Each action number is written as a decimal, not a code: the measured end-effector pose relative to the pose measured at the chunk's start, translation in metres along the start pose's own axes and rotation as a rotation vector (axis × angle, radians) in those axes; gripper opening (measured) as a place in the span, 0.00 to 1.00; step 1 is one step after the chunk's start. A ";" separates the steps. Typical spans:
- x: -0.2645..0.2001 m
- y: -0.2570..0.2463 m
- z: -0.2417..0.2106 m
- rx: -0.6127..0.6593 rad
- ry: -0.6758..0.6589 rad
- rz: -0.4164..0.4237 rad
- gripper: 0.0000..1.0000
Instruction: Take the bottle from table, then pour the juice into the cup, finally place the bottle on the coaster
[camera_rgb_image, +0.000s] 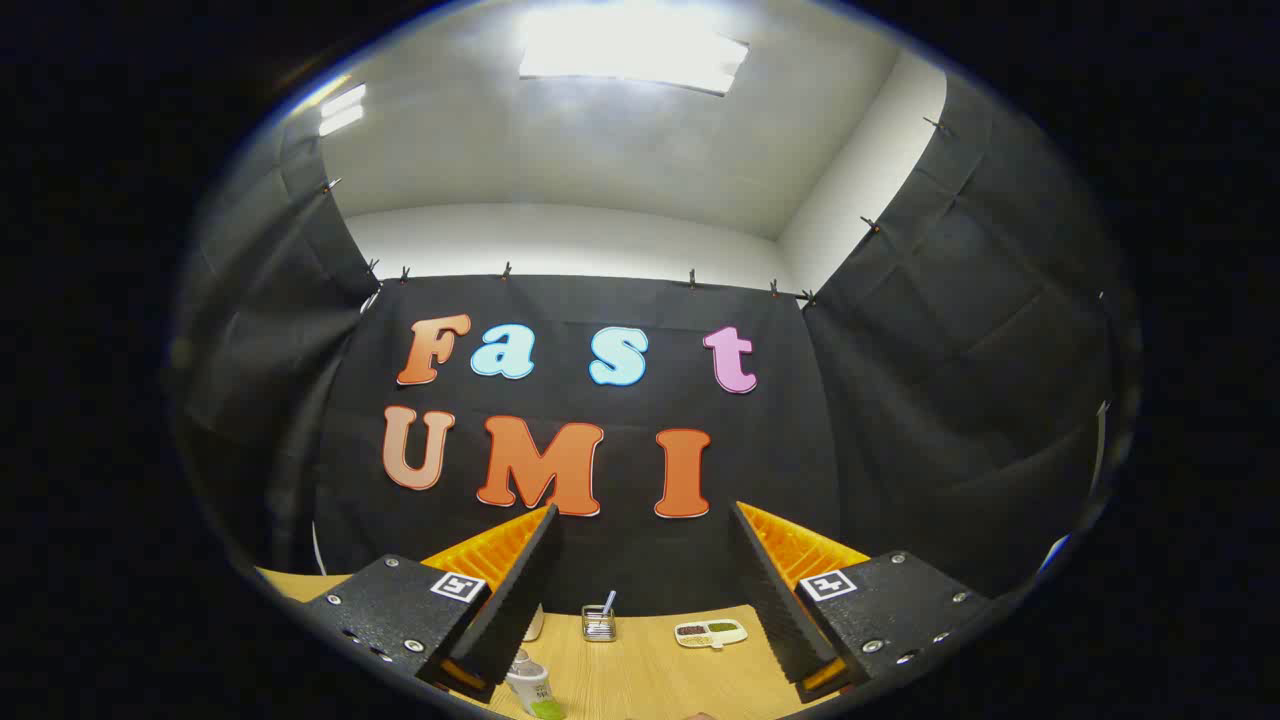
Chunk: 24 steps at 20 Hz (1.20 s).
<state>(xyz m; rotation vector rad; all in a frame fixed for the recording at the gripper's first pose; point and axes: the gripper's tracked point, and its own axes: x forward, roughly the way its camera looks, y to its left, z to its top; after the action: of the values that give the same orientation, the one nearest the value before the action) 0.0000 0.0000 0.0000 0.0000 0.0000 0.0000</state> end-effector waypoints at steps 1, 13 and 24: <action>-0.002 0.000 0.001 0.010 0.004 0.005 0.98; -0.003 0.006 0.006 0.032 0.014 0.021 0.98; 0.002 0.029 -0.030 0.078 0.078 0.078 0.98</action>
<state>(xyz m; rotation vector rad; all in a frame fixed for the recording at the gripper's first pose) 0.0019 0.0293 -0.0300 0.0777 0.0782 0.0776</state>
